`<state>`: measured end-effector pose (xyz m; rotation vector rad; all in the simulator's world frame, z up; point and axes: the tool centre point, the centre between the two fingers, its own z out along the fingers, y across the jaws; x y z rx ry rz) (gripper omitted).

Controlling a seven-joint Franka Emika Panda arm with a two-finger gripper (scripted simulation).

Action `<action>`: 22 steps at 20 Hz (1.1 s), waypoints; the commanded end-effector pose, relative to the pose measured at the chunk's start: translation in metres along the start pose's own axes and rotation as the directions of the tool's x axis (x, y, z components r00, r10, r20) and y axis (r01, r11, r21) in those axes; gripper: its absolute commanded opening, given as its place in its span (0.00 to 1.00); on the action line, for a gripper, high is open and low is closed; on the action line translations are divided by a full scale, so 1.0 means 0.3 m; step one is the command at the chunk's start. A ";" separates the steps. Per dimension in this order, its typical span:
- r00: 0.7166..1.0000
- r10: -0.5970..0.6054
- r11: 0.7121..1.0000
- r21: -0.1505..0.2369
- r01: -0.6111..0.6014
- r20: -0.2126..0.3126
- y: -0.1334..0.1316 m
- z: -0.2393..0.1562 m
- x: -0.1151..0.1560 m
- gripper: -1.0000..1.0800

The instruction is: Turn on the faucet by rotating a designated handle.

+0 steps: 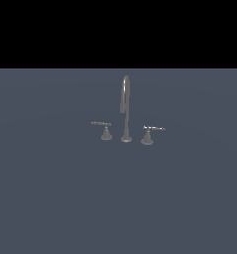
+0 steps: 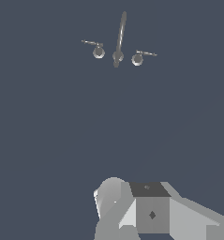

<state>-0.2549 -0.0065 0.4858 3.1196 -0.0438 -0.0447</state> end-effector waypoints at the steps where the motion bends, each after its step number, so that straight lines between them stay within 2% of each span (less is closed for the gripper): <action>1: 1.000 0.000 1.000 0.000 0.000 0.000 0.000 0.000 0.000 0.00; 9: 1.000 -0.005 1.000 0.025 0.005 -0.007 0.007 0.002 0.034 0.00; 14: 1.000 -0.006 1.000 0.027 0.006 -0.008 0.008 0.003 0.035 0.00; 22: 0.999 0.041 0.998 0.050 -0.041 -0.002 -0.005 0.012 0.090 0.00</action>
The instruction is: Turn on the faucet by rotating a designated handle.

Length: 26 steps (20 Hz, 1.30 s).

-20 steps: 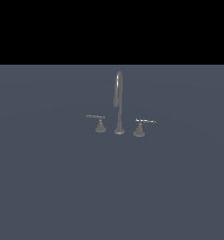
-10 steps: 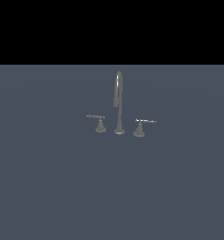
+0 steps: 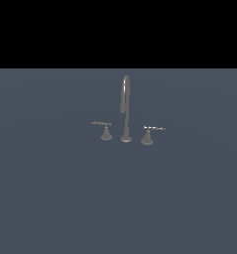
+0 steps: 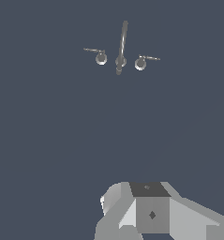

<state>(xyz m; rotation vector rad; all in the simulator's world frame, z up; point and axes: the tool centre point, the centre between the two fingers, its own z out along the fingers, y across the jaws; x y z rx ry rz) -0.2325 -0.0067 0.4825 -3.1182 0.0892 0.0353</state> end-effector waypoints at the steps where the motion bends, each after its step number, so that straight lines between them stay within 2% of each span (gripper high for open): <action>1: 1.000 0.024 1.000 0.011 -0.024 0.003 -0.007 0.006 0.027 0.00; 8: 0.991 0.135 0.989 0.056 -0.136 0.019 -0.038 0.040 0.149 0.00; 14: 0.959 0.279 0.954 0.095 -0.283 0.052 -0.076 0.101 0.300 0.00; 20: 0.898 0.430 0.892 0.114 -0.438 0.092 -0.117 0.187 0.454 0.00; 26: 0.809 0.574 0.802 0.112 -0.587 0.129 -0.156 0.296 0.601 0.00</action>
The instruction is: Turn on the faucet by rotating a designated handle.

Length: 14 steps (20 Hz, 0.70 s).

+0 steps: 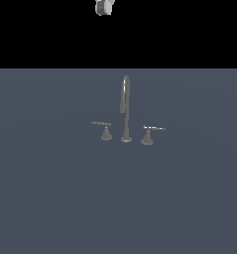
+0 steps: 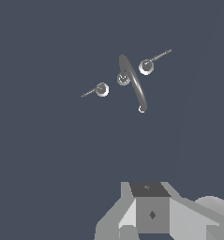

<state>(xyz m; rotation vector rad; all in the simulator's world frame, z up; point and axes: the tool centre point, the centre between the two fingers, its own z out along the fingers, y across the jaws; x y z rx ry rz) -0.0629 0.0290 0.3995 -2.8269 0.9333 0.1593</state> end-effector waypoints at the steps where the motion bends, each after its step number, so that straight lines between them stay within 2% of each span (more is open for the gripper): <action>1: 0.997 0.074 0.997 0.005 -0.074 0.006 -0.041 0.050 0.048 0.00; 7: 0.968 0.249 0.969 0.007 -0.249 0.013 -0.130 0.182 0.156 0.00; 14: 0.897 0.442 0.897 0.000 -0.442 0.002 -0.219 0.358 0.273 0.00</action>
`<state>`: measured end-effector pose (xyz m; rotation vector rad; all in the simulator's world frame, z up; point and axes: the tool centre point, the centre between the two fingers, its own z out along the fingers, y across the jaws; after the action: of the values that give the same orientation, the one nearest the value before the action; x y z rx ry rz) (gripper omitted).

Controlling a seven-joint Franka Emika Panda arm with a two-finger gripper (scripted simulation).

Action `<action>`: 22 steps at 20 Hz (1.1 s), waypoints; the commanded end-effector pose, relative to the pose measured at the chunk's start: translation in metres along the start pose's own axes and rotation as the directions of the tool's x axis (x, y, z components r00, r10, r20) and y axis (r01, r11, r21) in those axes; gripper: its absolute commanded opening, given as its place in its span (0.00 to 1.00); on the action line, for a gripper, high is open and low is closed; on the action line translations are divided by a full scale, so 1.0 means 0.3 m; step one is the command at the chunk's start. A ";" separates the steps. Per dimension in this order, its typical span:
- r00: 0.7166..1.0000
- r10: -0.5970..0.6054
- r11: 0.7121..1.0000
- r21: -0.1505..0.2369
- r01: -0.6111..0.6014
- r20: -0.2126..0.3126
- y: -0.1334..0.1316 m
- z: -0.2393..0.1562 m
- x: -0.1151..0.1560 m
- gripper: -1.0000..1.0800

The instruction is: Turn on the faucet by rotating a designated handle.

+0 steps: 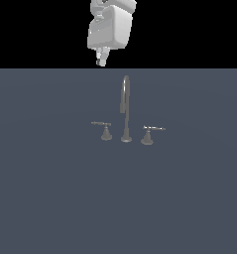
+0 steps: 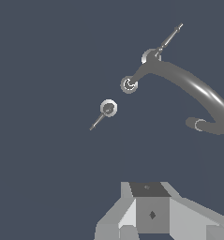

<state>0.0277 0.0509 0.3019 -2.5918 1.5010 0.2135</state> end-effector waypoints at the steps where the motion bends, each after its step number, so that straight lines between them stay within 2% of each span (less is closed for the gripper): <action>1: 0.997 0.075 0.997 -0.001 -0.075 -0.007 -0.043 0.067 0.025 0.00; 5: 0.982 0.190 0.982 -0.002 -0.190 -0.025 -0.104 0.177 0.065 0.00; 10: 0.944 0.325 0.946 0.002 -0.326 -0.056 -0.169 0.321 0.111 0.00; 22: 0.805 0.576 0.817 0.052 -0.575 -0.142 -0.268 0.645 0.202 0.00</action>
<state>0.1137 0.0752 0.1146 -2.1305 2.2750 0.0846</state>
